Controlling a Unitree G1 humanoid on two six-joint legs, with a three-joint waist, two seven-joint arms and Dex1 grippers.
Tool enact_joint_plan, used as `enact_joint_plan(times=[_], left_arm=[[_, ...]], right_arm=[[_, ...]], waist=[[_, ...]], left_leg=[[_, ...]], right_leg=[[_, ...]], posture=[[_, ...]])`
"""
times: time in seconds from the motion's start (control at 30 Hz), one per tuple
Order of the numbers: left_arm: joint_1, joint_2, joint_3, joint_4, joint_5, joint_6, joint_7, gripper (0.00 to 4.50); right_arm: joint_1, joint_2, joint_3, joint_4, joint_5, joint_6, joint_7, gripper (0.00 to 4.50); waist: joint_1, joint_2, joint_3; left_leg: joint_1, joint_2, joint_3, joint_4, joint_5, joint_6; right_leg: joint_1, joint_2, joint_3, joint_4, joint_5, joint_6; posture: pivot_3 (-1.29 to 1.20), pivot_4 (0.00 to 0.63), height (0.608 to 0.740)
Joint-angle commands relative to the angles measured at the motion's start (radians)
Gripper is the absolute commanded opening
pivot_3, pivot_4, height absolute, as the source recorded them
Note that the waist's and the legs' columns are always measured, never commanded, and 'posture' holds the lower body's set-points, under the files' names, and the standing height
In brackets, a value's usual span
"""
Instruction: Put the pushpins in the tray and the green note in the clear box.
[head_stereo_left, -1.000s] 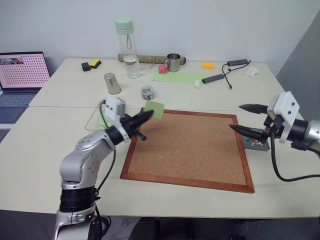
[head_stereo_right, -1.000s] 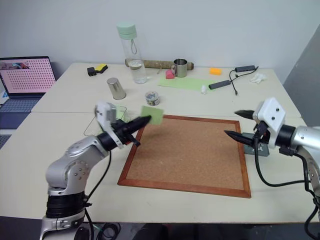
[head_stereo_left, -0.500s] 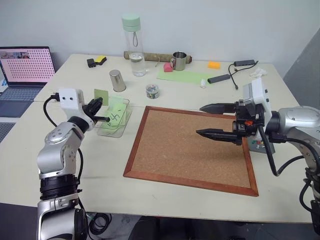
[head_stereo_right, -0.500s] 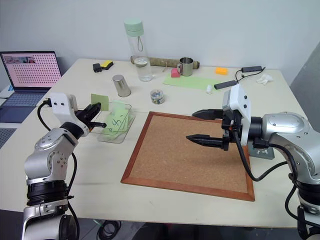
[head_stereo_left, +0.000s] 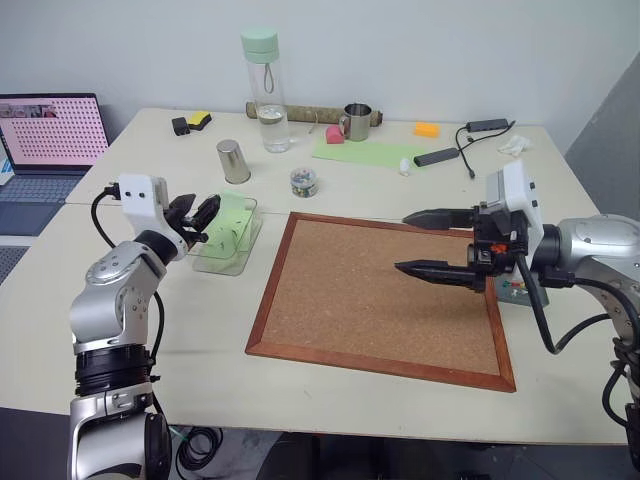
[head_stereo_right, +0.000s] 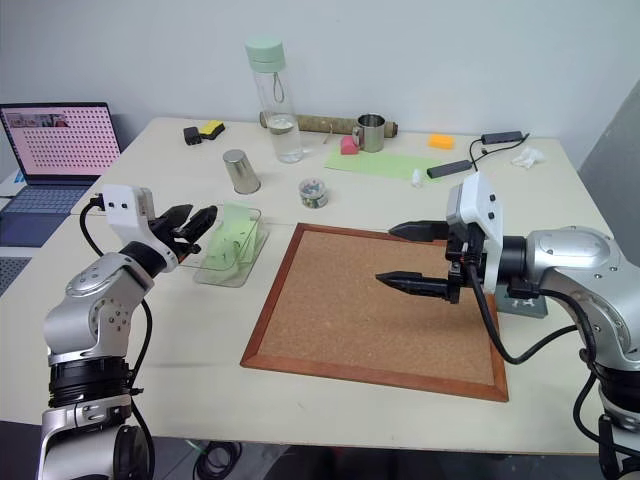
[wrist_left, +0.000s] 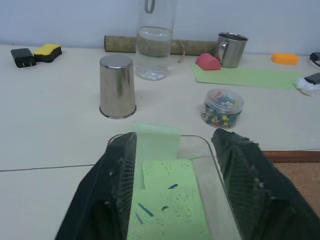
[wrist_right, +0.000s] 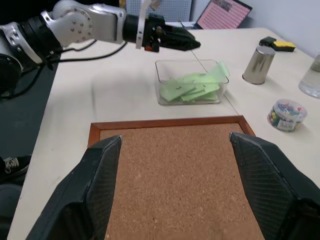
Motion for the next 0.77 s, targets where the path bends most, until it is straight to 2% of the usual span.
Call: enact_joint_plan(times=[0.03,0.1,0.17,0.27,0.43,0.53,0.67,0.77], left_arm=[[0.024,0.048,0.012,-0.102,-0.036,0.03,-0.042,3.54],[0.063,0.11,0.011,-0.138,-0.038,0.044,-0.1,3.89],[0.102,0.179,0.013,-0.157,-0.035,0.05,-0.163,3.89],[0.184,0.341,0.017,-0.115,0.012,0.01,-0.296,3.89],[0.368,0.567,0.035,0.054,0.128,-0.188,-0.484,3.89],[0.438,0.617,0.075,0.159,0.14,-0.264,-0.55,3.89],[0.504,0.617,0.117,0.189,0.126,-0.304,-0.604,3.89],[0.512,0.604,0.129,0.175,0.109,-0.305,-0.621,3.89]], right_arm=[[0.008,-0.016,-0.022,-0.016,-0.012,-0.025,0.002,3.59],[0.035,-0.028,-0.045,-0.015,-0.026,-0.033,-0.006,3.59],[0.071,-0.042,-0.074,-0.013,-0.04,-0.043,-0.011,3.59],[0.183,-0.083,-0.147,0.004,-0.105,-0.1,-0.011,3.59],[0.417,-0.198,-0.299,0.082,-0.239,-0.241,0.071,3.59],[0.526,-0.247,-0.39,0.138,-0.284,-0.302,0.137,3.59],[0.615,-0.271,-0.475,0.222,-0.309,-0.339,0.196,3.59],[0.627,-0.272,-0.487,0.276,-0.328,-0.375,0.21,3.59]], waist=[[0.0,0.0,0.0],[0.0,0.0,0.0],[-0.001,0.0,0.0],[-0.001,0.0,0.0],[0.0,0.002,0.0],[0.0,0.002,0.001],[0.0,0.002,0.0],[0.0,0.002,0.0]], left_leg=[[0.0,0.0,0.0,0.0,0.0,0.0],[0.0,0.0,0.0,0.0,0.0,0.0],[-0.001,0.0,0.0,-0.001,0.0,0.0],[-0.001,0.0,0.001,-0.001,0.0,0.0],[-0.002,0.0,0.004,-0.003,-0.001,0.003],[-0.002,0.001,0.005,-0.003,-0.002,0.004],[-0.002,0.001,0.005,-0.003,-0.002,0.004],[-0.002,0.001,0.005,-0.003,-0.002,0.004]], right_leg=[[0.0,0.0,0.0,0.0,0.0,0.0],[-0.001,0.0,0.0,0.0,0.0,0.0],[-0.001,0.0,0.0,0.0,0.0,0.0],[-0.002,0.0,0.0,0.0,0.0,0.0],[-0.005,-0.001,0.003,0.0,-0.001,-0.001],[-0.006,-0.001,0.003,0.0,0.0,-0.002],[-0.005,-0.001,0.002,0.001,0.0,-0.003],[-0.005,-0.001,0.002,0.0,0.0,-0.003]], posture=[[0.0,0.15,0.74],[0.0,0.15,0.74],[0.0,0.15,0.74],[0.0,0.15,0.74],[0.0,0.15,0.74],[0.0,0.15,0.74],[0.0,0.15,0.74],[0.0,0.15,0.74]])
